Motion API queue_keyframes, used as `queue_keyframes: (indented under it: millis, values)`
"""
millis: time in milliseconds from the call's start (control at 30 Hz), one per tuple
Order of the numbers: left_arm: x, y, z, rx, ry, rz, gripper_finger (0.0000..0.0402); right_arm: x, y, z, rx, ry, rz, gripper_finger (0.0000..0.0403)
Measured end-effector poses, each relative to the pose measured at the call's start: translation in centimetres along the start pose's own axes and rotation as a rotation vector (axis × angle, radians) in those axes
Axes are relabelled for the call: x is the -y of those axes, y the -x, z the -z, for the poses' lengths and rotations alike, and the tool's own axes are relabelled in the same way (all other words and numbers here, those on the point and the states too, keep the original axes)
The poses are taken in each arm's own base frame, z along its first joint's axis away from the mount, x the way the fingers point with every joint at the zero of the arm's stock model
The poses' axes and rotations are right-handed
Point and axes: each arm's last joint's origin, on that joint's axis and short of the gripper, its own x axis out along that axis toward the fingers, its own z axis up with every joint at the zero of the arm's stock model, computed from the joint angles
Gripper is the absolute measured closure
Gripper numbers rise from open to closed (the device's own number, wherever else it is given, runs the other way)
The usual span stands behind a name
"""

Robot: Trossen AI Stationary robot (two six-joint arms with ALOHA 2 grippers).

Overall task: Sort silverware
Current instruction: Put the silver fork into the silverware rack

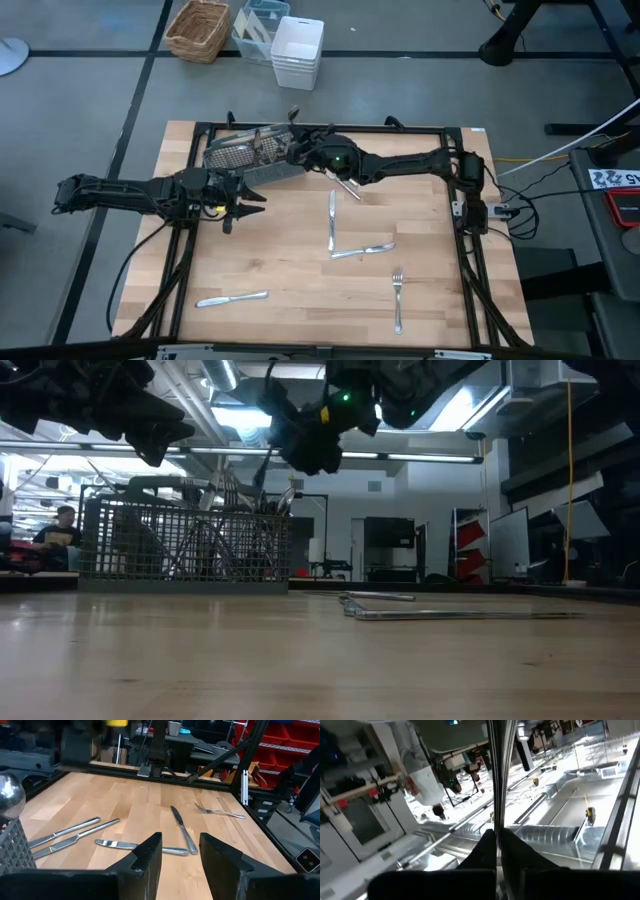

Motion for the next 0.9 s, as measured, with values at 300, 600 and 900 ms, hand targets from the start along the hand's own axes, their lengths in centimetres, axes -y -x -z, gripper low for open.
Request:
queue_keyframes:
  millis: [300, 600, 900]
  values:
    - [0.0, 0.0, 0.1, -0.01, -0.017, -0.001, 0.0276, -3.1, -1.7, 0.4, 0.009, 0.036, -0.044, 0.0396]
    - [0.0, 0.0, 0.2, -0.025, -0.015, -0.003, 0.0276, -3.5, -1.5, -1.2, 0.171, 0.109, -0.066, 0.0393]
    - [0.0, 0.0, 0.2, -0.026, -0.015, -0.003, 0.0276, -3.6, -1.4, -1.6, 0.221, 0.124, -0.061, 0.0373]
